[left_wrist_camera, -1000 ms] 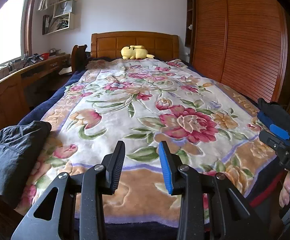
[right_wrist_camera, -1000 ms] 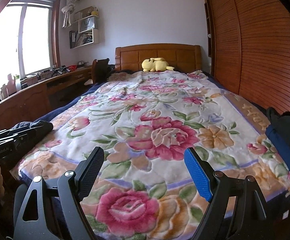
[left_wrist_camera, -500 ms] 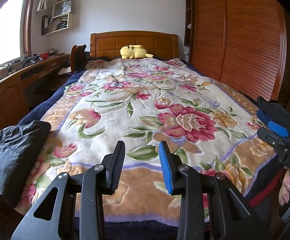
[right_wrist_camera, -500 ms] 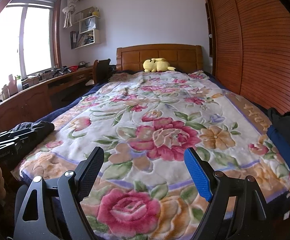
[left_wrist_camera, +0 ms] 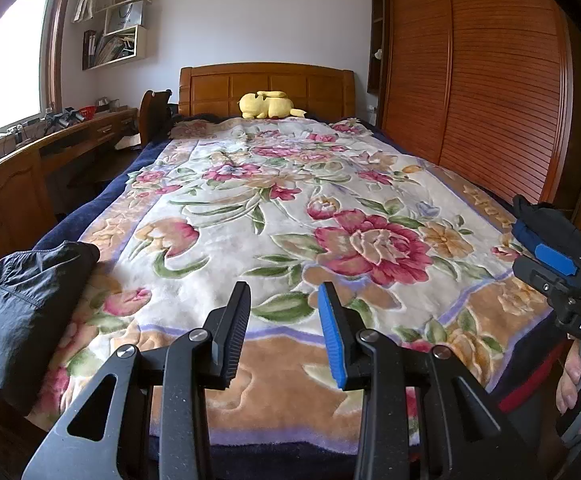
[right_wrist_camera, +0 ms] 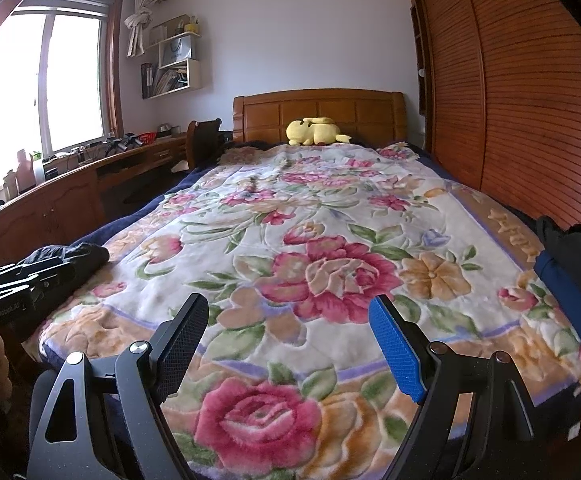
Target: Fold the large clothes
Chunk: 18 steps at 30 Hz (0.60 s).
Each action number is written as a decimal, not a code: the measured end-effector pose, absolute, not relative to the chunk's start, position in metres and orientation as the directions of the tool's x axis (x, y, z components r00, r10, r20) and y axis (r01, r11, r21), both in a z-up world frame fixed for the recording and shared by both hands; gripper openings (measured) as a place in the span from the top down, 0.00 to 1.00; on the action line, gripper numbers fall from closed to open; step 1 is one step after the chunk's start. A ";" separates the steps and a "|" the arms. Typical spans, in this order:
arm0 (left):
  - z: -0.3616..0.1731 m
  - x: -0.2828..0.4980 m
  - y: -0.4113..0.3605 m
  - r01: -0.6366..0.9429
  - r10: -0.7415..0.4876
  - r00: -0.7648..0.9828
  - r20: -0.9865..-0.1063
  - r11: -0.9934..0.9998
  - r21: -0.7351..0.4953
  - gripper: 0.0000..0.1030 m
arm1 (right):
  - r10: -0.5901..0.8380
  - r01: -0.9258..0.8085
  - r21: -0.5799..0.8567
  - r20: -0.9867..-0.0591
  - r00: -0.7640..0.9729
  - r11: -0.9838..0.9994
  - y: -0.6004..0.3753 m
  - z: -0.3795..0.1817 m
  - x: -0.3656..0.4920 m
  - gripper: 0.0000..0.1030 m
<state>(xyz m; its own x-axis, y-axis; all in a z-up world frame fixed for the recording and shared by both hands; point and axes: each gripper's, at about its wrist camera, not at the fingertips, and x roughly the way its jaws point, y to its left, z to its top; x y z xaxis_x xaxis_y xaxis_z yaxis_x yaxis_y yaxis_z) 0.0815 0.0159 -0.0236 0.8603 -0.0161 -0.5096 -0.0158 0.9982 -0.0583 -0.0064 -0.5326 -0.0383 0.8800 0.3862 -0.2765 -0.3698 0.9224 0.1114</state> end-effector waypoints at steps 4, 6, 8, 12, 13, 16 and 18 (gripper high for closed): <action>-0.023 0.081 0.017 -0.015 -0.017 0.860 -0.510 0.998 -0.060 0.65 | 0.387 -0.371 0.111 -0.277 0.879 0.922 -0.532 -0.038 -0.007 0.19; -0.024 0.081 0.016 -0.015 -0.018 0.860 -0.510 0.998 -0.060 0.65 | 0.389 -0.372 0.113 -0.277 0.879 0.921 -0.533 -0.038 -0.007 0.19; -0.024 0.081 0.016 -0.014 -0.018 0.860 -0.509 0.998 -0.059 0.65 | 0.389 -0.372 0.113 -0.277 0.879 0.921 -0.533 -0.038 -0.007 0.19; -0.024 0.081 0.016 -0.014 -0.018 0.860 -0.510 0.998 -0.060 0.65 | 0.389 -0.372 0.112 -0.277 0.879 0.921 -0.533 -0.038 -0.007 0.19; -0.024 0.082 0.016 -0.015 -0.018 0.860 -0.510 0.998 -0.060 0.65 | 0.389 -0.372 0.112 -0.277 0.879 0.921 -0.533 -0.038 -0.007 0.19; -0.024 0.082 0.016 -0.015 -0.018 0.860 -0.510 0.998 -0.061 0.65 | 0.390 -0.373 0.113 -0.277 0.878 0.921 -0.533 -0.038 -0.007 0.19; -0.024 0.082 0.015 -0.016 -0.017 0.860 -0.510 0.998 -0.060 0.65 | 0.389 -0.373 0.112 -0.276 0.879 0.921 -0.533 -0.038 -0.007 0.19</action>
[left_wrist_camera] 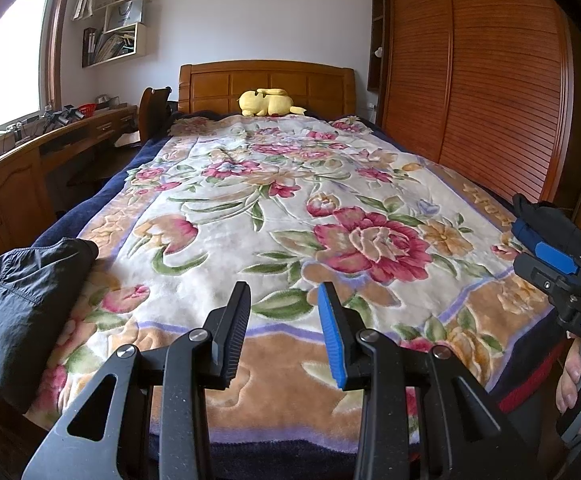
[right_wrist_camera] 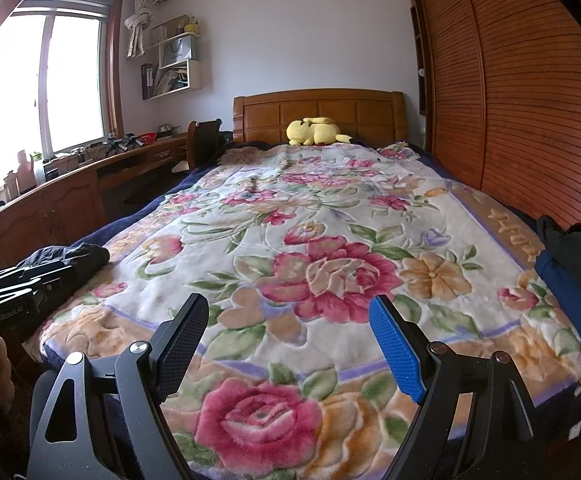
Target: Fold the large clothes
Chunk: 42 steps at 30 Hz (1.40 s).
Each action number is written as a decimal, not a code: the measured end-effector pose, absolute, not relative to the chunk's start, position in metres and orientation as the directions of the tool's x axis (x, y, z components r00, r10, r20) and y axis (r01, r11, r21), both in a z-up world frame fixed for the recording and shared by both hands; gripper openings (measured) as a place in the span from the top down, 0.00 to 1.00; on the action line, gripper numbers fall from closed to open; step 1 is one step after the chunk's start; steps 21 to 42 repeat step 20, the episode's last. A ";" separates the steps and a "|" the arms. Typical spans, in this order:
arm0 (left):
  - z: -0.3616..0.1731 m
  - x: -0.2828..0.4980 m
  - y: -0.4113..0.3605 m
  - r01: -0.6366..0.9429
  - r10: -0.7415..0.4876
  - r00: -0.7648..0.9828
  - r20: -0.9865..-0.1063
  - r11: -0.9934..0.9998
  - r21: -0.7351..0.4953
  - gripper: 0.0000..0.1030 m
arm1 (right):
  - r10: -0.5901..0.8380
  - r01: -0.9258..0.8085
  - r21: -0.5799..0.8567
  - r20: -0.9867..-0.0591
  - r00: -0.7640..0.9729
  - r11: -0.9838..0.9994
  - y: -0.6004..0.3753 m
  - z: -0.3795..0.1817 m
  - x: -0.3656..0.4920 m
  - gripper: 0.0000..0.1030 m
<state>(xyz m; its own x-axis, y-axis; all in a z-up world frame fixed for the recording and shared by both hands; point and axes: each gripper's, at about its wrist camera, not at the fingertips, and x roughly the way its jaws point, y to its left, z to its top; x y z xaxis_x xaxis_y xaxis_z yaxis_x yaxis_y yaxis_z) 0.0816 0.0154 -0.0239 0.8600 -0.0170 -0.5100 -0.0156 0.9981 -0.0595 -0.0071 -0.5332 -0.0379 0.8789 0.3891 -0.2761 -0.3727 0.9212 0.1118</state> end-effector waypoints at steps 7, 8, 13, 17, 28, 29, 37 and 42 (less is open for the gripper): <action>-0.024 0.081 0.015 -0.013 -0.019 0.861 -0.509 0.998 -0.060 0.65 | 0.388 -0.371 0.115 -0.277 0.879 0.921 -0.534 -0.038 -0.006 0.19; -0.025 0.081 0.016 -0.014 -0.019 0.860 -0.509 0.998 -0.060 0.65 | 0.390 -0.372 0.116 -0.277 0.878 0.921 -0.534 -0.038 -0.006 0.19; -0.026 0.081 0.014 -0.013 -0.019 0.859 -0.512 0.998 -0.060 0.65 | 0.389 -0.371 0.117 -0.278 0.878 0.921 -0.534 -0.038 -0.006 0.19; -0.025 0.081 0.013 -0.014 -0.019 0.858 -0.512 0.998 -0.060 0.65 | 0.390 -0.372 0.117 -0.278 0.878 0.921 -0.534 -0.037 -0.005 0.19; -0.026 0.080 0.012 -0.015 -0.018 0.859 -0.512 0.998 -0.061 0.65 | 0.390 -0.371 0.117 -0.278 0.878 0.921 -0.534 -0.037 -0.005 0.19; -0.026 0.080 0.012 -0.015 -0.018 0.859 -0.512 0.998 -0.061 0.65 | 0.390 -0.371 0.117 -0.278 0.878 0.921 -0.534 -0.037 -0.005 0.19; -0.026 0.080 0.012 -0.015 -0.018 0.859 -0.512 0.998 -0.061 0.65 | 0.390 -0.371 0.117 -0.278 0.878 0.921 -0.534 -0.037 -0.005 0.19; -0.026 0.080 0.012 -0.015 -0.018 0.859 -0.512 0.998 -0.061 0.65 | 0.390 -0.371 0.117 -0.278 0.878 0.921 -0.534 -0.037 -0.005 0.19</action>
